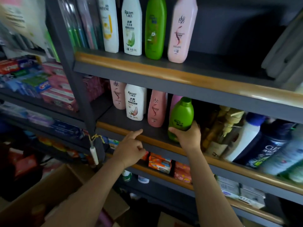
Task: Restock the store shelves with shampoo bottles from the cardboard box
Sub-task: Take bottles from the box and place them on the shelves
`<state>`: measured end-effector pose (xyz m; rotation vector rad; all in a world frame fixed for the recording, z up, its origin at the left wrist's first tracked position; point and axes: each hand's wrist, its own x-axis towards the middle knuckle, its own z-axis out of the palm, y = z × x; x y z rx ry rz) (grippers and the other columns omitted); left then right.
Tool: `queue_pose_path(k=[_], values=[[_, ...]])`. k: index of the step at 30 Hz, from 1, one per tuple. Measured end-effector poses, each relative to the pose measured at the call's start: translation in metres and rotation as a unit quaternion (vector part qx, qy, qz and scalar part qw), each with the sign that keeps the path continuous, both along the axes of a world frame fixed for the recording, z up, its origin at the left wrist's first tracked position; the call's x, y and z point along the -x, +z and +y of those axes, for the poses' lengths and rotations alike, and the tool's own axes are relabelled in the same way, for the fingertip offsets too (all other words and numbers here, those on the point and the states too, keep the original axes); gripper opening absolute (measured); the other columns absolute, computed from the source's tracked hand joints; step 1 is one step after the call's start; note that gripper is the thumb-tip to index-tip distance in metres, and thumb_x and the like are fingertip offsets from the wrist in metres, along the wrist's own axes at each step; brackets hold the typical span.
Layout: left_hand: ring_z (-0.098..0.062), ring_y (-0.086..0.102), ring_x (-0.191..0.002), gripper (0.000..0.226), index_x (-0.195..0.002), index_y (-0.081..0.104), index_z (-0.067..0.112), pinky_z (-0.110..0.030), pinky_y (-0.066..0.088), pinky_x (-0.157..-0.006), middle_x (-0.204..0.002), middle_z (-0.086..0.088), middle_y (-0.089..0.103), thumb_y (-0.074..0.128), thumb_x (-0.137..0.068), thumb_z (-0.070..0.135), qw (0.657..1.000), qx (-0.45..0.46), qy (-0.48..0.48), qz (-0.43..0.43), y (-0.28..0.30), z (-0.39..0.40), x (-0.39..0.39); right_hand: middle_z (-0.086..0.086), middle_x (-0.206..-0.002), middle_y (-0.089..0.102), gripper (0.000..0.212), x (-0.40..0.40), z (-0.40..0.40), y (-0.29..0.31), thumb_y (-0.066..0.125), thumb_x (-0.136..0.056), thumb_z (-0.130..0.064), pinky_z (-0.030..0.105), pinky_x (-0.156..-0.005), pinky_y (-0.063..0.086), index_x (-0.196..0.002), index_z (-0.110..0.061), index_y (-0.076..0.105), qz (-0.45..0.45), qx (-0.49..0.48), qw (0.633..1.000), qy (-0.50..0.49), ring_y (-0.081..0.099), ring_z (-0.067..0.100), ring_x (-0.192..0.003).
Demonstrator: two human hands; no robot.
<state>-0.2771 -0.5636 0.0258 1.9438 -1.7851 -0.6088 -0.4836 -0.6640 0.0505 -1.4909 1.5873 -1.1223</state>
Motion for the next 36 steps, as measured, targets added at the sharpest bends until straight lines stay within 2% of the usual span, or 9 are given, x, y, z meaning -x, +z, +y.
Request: queue_pose_path(k=[2, 5, 10, 13, 28, 30, 32, 34, 36], values=[[-0.008, 0.021, -0.149, 0.037, -0.057, 0.058, 0.023, -0.033, 0.038, -0.108, -0.161, 0.019, 0.022, 0.063, -0.093, 0.029, 1.0, -0.005, 0.003, 0.0, 0.005, -0.002, -0.002, 0.006, -0.118, 0.054, 0.079, -0.003, -0.005, -0.002, 0.091, -0.058, -0.042, 0.045, -0.075, 0.061, -0.122, -0.015, 0.052, -0.004, -0.015, 1.0, -0.009, 0.06, 0.027, -0.101], [-0.005, 0.016, -0.15, 0.039, -0.054, 0.055, 0.026, -0.031, 0.036, -0.109, -0.161, 0.021, 0.022, 0.064, -0.092, 0.031, 1.0, -0.004, 0.007, 0.001, 0.006, 0.001, 0.0, 0.004, -0.116, 0.056, 0.085, -0.008, -0.008, -0.006, 0.086, -0.05, -0.058, 0.046, -0.075, 0.06, -0.117, -0.021, 0.051, -0.015, -0.002, 1.0, -0.018, 0.061, 0.026, -0.1], [-0.003, 0.011, -0.151, 0.039, -0.054, 0.054, 0.025, -0.03, 0.031, -0.11, -0.16, 0.024, 0.021, 0.065, -0.09, 0.033, 1.0, -0.005, 0.018, 0.015, 0.004, 0.004, 0.003, 0.009, -0.12, 0.057, 0.073, -0.011, -0.011, -0.005, 0.088, -0.068, -0.034, 0.044, -0.088, 0.055, -0.123, -0.014, 0.044, -0.007, 0.025, 0.999, -0.024, 0.058, 0.028, -0.109], [-0.003, 0.012, -0.15, 0.037, -0.054, 0.056, 0.024, -0.031, 0.032, -0.11, -0.16, 0.024, 0.022, 0.066, -0.089, 0.032, 1.0, -0.003, 0.021, 0.02, 0.004, 0.003, 0.004, 0.011, -0.126, 0.052, 0.076, -0.015, -0.013, -0.004, 0.087, -0.07, -0.031, 0.036, -0.086, 0.052, -0.127, -0.011, 0.041, -0.007, 0.025, 0.999, -0.03, 0.055, 0.029, -0.114], [-0.004, 0.011, -0.151, 0.029, -0.06, 0.063, 0.024, -0.037, 0.03, -0.115, -0.16, 0.024, 0.021, 0.067, -0.087, 0.033, 1.0, 0.002, 0.021, 0.021, 0.002, 0.004, 0.006, 0.017, -0.141, 0.036, 0.095, -0.024, 0.012, 0.011, 0.085, -0.074, -0.027, 0.043, -0.095, 0.048, -0.147, -0.012, 0.027, 0.028, 0.055, 0.996, -0.06, 0.044, 0.035, -0.128], [-0.005, 0.02, -0.148, 0.013, -0.075, 0.072, 0.031, -0.038, 0.029, -0.117, -0.158, 0.025, 0.023, 0.068, -0.086, 0.037, 0.997, 0.001, 0.024, 0.068, 0.004, 0.005, 0.004, 0.017, -0.132, 0.042, 0.08, -0.031, 0.034, 0.014, 0.08, -0.078, -0.019, 0.04, -0.085, 0.053, -0.142, -0.007, 0.034, 0.039, 0.173, 0.98, -0.084, 0.049, 0.032, -0.118], [0.001, 0.034, -0.137, 0.013, -0.098, 0.074, 0.035, -0.025, 0.034, -0.112, -0.154, 0.026, 0.027, 0.069, -0.087, 0.034, 0.99, 0.03, 0.042, 0.135, 0.003, 0.013, -0.001, 0.008, -0.115, 0.052, 0.052, -0.045, 0.061, 0.016, 0.072, -0.084, -0.012, 0.023, -0.075, 0.051, -0.129, -0.008, 0.046, 0.0, 0.252, 0.967, -0.039, 0.056, 0.016, -0.1], [0.009, 0.031, -0.13, 0.02, -0.109, 0.073, 0.031, -0.009, 0.031, -0.098, -0.149, 0.025, 0.028, 0.069, -0.09, 0.027, 0.983, 0.063, 0.082, 0.152, -0.006, 0.033, -0.013, -0.004, -0.091, 0.059, 0.023, -0.069, 0.084, 0.009, 0.065, -0.088, -0.007, 0.011, -0.068, 0.045, -0.109, -0.013, 0.056, -0.052, 0.236, 0.967, 0.075, 0.059, 0.004, -0.081], [0.006, 0.032, -0.131, 0.016, -0.107, 0.074, 0.025, -0.01, 0.032, -0.095, -0.142, 0.017, 0.037, 0.067, -0.093, 0.02, 0.979, 0.068, 0.137, 0.137, -0.025, 0.063, -0.035, -0.013, -0.076, 0.06, 0.013, -0.1, 0.1, -0.013, 0.063, -0.09, -0.004, 0.006, -0.064, 0.041, -0.093, -0.017, 0.06, -0.059, 0.176, 0.966, 0.181, 0.059, -0.001, -0.071]])
